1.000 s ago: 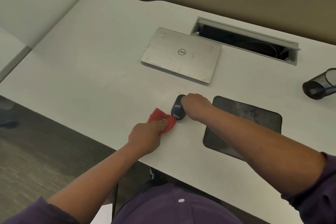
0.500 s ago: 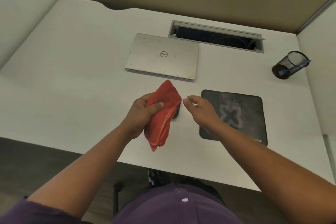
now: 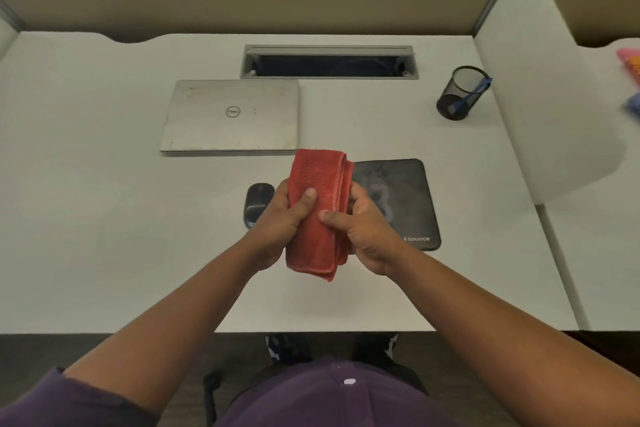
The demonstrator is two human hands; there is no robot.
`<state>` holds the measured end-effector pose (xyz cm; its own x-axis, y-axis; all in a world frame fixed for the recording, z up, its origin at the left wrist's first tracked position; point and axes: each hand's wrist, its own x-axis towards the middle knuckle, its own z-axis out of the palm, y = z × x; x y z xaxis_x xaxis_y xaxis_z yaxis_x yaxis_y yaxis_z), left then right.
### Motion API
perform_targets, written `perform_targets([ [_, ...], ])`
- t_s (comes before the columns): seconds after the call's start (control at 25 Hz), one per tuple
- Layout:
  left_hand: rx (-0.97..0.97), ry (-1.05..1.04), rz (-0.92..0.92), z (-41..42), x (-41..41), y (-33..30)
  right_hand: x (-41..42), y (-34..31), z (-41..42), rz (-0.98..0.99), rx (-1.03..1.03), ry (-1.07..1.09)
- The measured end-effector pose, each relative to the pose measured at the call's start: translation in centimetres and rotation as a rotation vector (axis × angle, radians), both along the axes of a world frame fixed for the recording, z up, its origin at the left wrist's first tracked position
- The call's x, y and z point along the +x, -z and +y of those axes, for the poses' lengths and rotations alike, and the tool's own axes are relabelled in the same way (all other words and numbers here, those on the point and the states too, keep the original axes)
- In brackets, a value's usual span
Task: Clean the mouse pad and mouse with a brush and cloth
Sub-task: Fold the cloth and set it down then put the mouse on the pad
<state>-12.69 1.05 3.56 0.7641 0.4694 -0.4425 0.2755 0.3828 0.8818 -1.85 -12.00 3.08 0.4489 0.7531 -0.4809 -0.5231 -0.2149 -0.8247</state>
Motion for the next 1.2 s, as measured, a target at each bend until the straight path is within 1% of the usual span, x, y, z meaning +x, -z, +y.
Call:
perform_targets([
  [0.08,-0.045,0.090,0.036,-1.6,2.4,-0.2,2.4,0.1,-2.0,-0.002,0.002,0.035],
  [0.2,-0.049,0.255,0.067,-4.4,6.3,0.0,6.9,0.2,-5.4,-0.062,-0.048,0.061],
  [0.32,-0.124,0.329,0.047,-7.7,10.1,0.3,11.6,0.7,-8.7,-0.109,-0.098,0.090],
  [0.4,-0.125,0.384,0.039,-10.4,13.2,0.8,14.8,1.2,-11.3,-0.176,-0.129,0.109],
  [0.52,-0.042,0.392,0.062,-14.2,17.5,1.8,18.8,2.0,-14.7,-0.230,-0.213,0.145],
  [0.64,0.087,0.465,0.080,-17.1,21.3,3.1,22.2,3.1,-17.3,-0.266,-0.283,0.155],
  [0.8,0.234,0.576,0.179,-19.1,24.8,4.6,25.4,4.7,-19.5,-0.301,-0.325,0.134],
  [0.88,0.306,0.606,0.202,-19.8,25.8,5.3,26.3,5.6,-20.1,-0.344,-0.338,0.117],
  [0.96,0.418,0.622,0.219,-20.2,26.6,5.9,26.9,6.4,-20.4,-0.400,-0.355,0.102],
  [1.08,0.517,0.644,0.206,-20.5,27.4,7.1,27.5,7.2,-20.4,-0.530,-0.399,0.109],
  [1.2,0.614,0.656,0.210,-20.5,27.7,8.2,27.3,7.4,-20.1,-0.773,-0.547,0.103],
])
